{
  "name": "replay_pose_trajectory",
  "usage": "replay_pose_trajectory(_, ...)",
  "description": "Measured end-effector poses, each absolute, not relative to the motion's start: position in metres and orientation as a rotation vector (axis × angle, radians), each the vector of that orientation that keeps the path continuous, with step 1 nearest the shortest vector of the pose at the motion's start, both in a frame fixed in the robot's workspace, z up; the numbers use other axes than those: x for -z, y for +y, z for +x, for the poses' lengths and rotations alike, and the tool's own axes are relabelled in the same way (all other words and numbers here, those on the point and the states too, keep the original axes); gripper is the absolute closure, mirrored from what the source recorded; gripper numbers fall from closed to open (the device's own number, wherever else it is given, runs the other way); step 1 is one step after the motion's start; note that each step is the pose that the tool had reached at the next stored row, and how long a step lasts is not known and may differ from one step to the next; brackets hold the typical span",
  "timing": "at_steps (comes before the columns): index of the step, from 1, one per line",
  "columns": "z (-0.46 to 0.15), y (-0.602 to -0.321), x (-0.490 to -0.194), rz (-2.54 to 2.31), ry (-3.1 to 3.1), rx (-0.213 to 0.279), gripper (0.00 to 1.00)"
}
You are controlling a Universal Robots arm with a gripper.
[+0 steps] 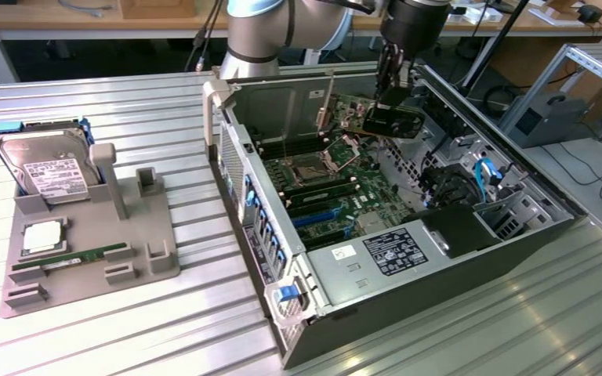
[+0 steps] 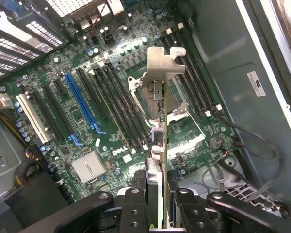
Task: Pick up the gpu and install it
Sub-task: 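Insert the gpu into the slot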
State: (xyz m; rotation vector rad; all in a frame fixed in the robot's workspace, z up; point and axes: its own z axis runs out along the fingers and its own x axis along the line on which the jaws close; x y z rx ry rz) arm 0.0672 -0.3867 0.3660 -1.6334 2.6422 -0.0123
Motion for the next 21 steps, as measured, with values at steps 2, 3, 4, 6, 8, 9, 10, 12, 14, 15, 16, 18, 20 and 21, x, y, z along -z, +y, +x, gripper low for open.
replay_pose_trajectory(2, 0.0672, -0.3867, -0.366, -1.649, 2.632, 0.012, 0.73)
replay_pose_trajectory(3, 0.0672, -0.3867, -0.366, -1.659, 2.626, 0.012, 0.73)
replay_pose_trajectory(4, 0.0672, -0.3867, -0.366, -1.669, 2.62, 0.012, 0.73)
replay_pose_trajectory(6, 0.0672, -0.3867, -0.3661, -1.685, 2.61, 0.011, 0.73)
replay_pose_trajectory(8, 0.0672, -0.3867, -0.366, -1.701, 2.599, 0.011, 0.73)
replay_pose_trajectory(9, 0.0672, -0.3867, -0.3661, -1.71, 2.593, 0.011, 0.73)
replay_pose_trajectory(10, 0.0672, -0.3867, -0.366, -1.721, 2.586, 0.011, 0.73)
replay_pose_trajectory(12, 0.0672, -0.3867, -0.366, -1.735, 2.576, 0.01, 0.73)
replay_pose_trajectory(14, 0.0672, -0.3867, -0.366, -1.745, 2.57, 0.01, 0.73)
replay_pose_trajectory(15, 0.0672, -0.3867, -0.366, -1.752, 2.565, 0.01, 0.73)
replay_pose_trajectory(16, 0.0672, -0.3867, -0.366, -1.758, 2.561, 0.01, 0.73)
replay_pose_trajectory(18, 0.0672, -0.3867, -0.366, -1.767, 2.555, 0.01, 0.73)
replay_pose_trajectory(20, 0.0672, -0.3867, -0.3661, -1.782, 2.545, 0.01, 0.73)
replay_pose_trajectory(21, 0.0672, -0.3867, -0.366, -1.791, 2.538, 0.009, 0.73)
